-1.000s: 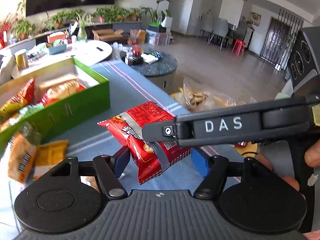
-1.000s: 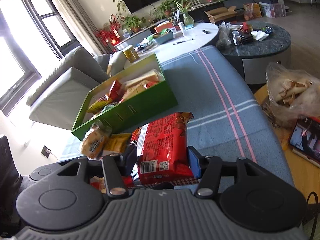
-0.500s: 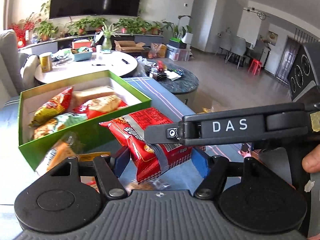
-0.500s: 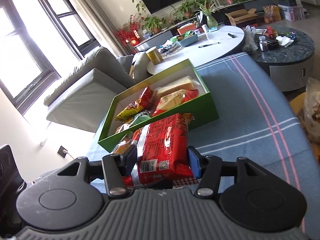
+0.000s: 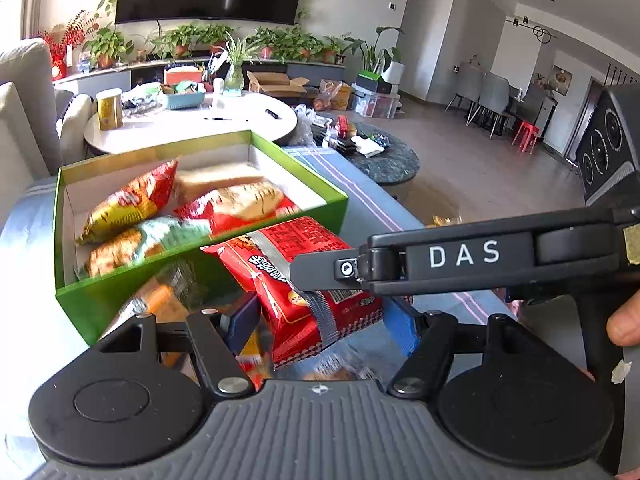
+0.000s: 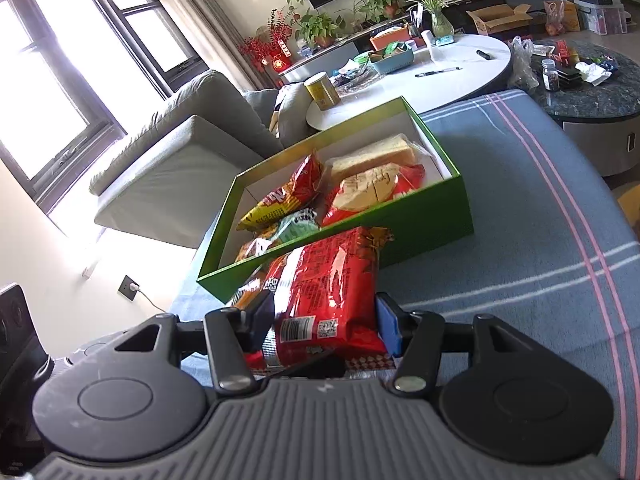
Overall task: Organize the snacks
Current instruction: 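Lower the red snack bag into the green box and open both tools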
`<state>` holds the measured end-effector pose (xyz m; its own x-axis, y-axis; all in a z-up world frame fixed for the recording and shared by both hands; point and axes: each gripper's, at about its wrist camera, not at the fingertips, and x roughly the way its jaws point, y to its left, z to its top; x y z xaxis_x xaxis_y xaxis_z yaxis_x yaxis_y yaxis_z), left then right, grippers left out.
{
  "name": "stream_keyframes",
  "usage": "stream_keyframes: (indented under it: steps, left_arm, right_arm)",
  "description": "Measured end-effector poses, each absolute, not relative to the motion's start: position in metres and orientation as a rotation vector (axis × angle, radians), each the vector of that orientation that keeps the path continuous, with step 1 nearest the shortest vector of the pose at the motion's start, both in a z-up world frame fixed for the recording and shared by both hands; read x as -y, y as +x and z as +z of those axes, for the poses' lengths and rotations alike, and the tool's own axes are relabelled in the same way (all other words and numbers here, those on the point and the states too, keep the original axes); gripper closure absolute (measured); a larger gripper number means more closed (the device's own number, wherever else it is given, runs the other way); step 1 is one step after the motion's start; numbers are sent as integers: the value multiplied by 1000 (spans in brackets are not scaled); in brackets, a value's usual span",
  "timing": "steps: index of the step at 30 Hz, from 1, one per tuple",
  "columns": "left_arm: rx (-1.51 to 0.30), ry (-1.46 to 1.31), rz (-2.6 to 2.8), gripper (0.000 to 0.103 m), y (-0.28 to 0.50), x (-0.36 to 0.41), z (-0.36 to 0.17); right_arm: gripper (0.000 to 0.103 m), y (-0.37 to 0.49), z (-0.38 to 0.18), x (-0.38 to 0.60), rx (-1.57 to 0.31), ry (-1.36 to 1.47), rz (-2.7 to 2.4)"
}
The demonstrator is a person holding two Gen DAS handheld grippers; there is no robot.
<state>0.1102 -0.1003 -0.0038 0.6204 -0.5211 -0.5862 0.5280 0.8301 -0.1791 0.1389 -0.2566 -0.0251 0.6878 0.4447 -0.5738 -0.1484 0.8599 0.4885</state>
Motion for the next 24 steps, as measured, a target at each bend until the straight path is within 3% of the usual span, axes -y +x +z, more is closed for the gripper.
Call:
stream_keyframes:
  steps: [15,24]
  left_arm:
    - [-622,28,-579,38,201,109,25]
    - [-653,38,-583,38,246,123,10]
  right_arm:
    - [47,212,0,259,-661,428,338]
    - [47,247,-13,269,-677,433,317]
